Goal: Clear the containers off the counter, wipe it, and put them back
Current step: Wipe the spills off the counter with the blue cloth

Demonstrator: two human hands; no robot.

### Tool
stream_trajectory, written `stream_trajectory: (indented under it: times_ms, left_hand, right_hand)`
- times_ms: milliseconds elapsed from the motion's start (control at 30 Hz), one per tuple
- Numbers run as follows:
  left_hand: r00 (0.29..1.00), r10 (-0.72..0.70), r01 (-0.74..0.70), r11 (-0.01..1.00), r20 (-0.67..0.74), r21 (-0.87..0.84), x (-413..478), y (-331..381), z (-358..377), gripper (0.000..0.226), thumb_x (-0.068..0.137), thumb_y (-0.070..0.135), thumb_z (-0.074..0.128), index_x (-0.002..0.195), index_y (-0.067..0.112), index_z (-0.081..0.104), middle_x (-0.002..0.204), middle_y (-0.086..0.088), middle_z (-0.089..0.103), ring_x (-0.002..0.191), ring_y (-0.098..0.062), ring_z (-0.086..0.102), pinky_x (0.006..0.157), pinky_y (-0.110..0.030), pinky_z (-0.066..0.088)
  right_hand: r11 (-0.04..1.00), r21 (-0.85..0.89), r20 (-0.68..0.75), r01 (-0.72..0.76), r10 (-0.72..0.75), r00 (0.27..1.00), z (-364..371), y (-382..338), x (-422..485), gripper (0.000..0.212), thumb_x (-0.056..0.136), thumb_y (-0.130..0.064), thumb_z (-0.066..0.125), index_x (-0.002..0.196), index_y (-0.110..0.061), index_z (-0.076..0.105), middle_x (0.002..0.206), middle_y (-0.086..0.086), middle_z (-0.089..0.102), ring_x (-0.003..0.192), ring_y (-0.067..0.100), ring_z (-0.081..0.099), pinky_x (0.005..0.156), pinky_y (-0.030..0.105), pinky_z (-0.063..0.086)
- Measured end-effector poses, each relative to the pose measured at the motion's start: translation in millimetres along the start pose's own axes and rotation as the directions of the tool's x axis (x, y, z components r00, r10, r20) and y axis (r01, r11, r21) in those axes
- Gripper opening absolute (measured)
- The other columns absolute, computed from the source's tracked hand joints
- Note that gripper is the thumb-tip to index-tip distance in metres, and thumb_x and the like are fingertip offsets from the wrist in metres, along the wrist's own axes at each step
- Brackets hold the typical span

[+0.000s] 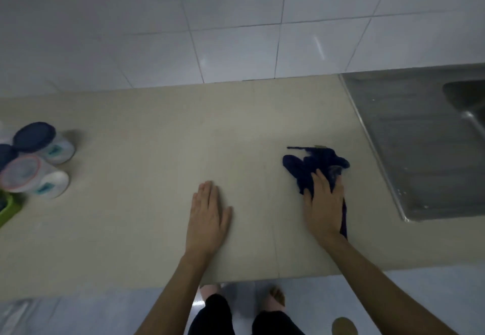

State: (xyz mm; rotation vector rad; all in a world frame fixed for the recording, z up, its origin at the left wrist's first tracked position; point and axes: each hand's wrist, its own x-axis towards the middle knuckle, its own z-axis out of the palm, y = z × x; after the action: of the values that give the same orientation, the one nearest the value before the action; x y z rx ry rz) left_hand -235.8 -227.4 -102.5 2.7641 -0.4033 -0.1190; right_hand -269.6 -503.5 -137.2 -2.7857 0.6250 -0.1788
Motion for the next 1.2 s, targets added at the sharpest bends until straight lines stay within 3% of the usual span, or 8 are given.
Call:
stream_trajectory:
  times_ms: [133, 300, 467, 633, 800, 967, 1100, 1200]
  left_hand:
    - [0.994, -0.104, 0.104, 0.995, -0.013, -0.001, -13, -25, -1, 0.074, 0.092, 0.049, 0.019, 0.146, -0.001, 0.027, 0.157, -0.016, 0.022, 0.147, -0.027, 0.014, 0.119, -0.031, -0.001]
    - [0.996, -0.092, 0.091, 0.995, 0.011, 0.037, -22, -41, -2, 0.07, 0.095, 0.048, 0.018, 0.148, 0.002, 0.021, 0.159, -0.013, 0.015, 0.148, -0.023, 0.008, 0.12, -0.032, -0.001]
    - [0.999, 0.02, -0.024, 0.995, 0.039, 0.1, -22, -35, -1, 0.066, 0.098, 0.044, 0.021, 0.15, 0.004, 0.017, 0.16, -0.012, 0.013, 0.148, -0.021, 0.007, 0.12, -0.03, -0.005]
    - [0.991, 0.12, -0.125, 0.987, 0.06, 0.096, -16, -7, 5, 0.067, 0.098, 0.046, 0.02, 0.149, 0.004, 0.019, 0.159, -0.012, 0.015, 0.147, -0.019, 0.009, 0.119, -0.027, -0.009]
    - [0.982, 0.178, -0.182, 0.981, 0.067, 0.068, -8, 29, 18, 0.066, 0.099, 0.046, 0.022, 0.15, 0.005, 0.016, 0.16, -0.011, 0.013, 0.148, -0.02, 0.007, 0.119, -0.027, -0.011]
    - [0.986, 0.163, -0.164, 0.986, 0.038, 0.029, -7, 52, 30, 0.068, 0.096, 0.046, 0.023, 0.147, 0.0, 0.025, 0.157, -0.015, 0.022, 0.147, -0.024, 0.016, 0.12, -0.029, -0.006]
    - [0.973, 0.214, -0.218, 0.975, 0.082, 0.035, -9, 53, 28, 0.064, 0.097, 0.042, 0.026, 0.145, 0.001, 0.03, 0.155, -0.015, 0.028, 0.145, -0.027, 0.021, 0.12, -0.036, 0.004]
    - [0.952, 0.289, -0.295, 0.954, 0.102, 0.053, -6, 43, 18, 0.059, 0.097, 0.038, 0.033, 0.142, 0.0, 0.037, 0.151, -0.016, 0.035, 0.142, -0.028, 0.029, 0.118, -0.038, 0.01]
  right_hand:
    - [0.989, -0.134, 0.093, 0.057, -0.044, 0.995, 20, -34, 8, 0.05, 0.097, -0.027, 0.023, 0.145, -0.013, 0.029, 0.152, 0.007, 0.034, 0.141, 0.036, 0.026, 0.118, 0.051, 0.011]
    - [0.902, 0.029, 0.083, 0.431, -0.431, 0.898, 26, -102, -16, 0.048, 0.085, -0.018, 0.064, 0.131, -0.01, 0.051, 0.137, 0.008, 0.054, 0.13, 0.042, 0.04, 0.107, 0.056, 0.036]
    - [0.788, 0.074, 0.117, 0.611, -0.616, 0.779, 18, -83, -42, 0.05, 0.086, -0.025, 0.063, 0.132, -0.016, 0.049, 0.14, 0.001, 0.052, 0.134, 0.035, 0.04, 0.108, 0.05, 0.037]
    - [0.832, 0.058, 0.156, 0.552, -0.554, 0.818, 1, -26, -50, 0.046, 0.093, -0.035, 0.04, 0.136, -0.02, 0.044, 0.145, -0.001, 0.046, 0.139, 0.029, 0.03, 0.113, 0.045, 0.032]
    - [0.903, 0.042, 0.117, 0.428, -0.43, 0.895, -24, 49, -42, 0.046, 0.092, -0.032, 0.042, 0.136, -0.015, 0.046, 0.143, 0.001, 0.048, 0.136, 0.031, 0.033, 0.107, 0.049, 0.039]
    - [0.988, -0.044, 0.018, 0.146, -0.146, 0.989, -40, 74, -45, 0.044, 0.09, -0.023, 0.053, 0.133, -0.01, 0.049, 0.14, 0.008, 0.052, 0.133, 0.039, 0.038, 0.104, 0.054, 0.041]
    - [0.982, -0.186, -0.016, 0.016, -0.019, 1.0, -34, 55, -52, 0.053, 0.085, -0.013, 0.061, 0.135, -0.011, 0.046, 0.146, 0.009, 0.044, 0.135, 0.043, 0.034, 0.108, 0.063, 0.023]
    - [0.974, -0.219, -0.057, 0.061, -0.076, 0.996, -29, 26, -60, 0.059, 0.083, -0.005, 0.055, 0.14, -0.012, 0.041, 0.151, 0.01, 0.036, 0.139, 0.041, 0.025, 0.111, 0.062, 0.006]
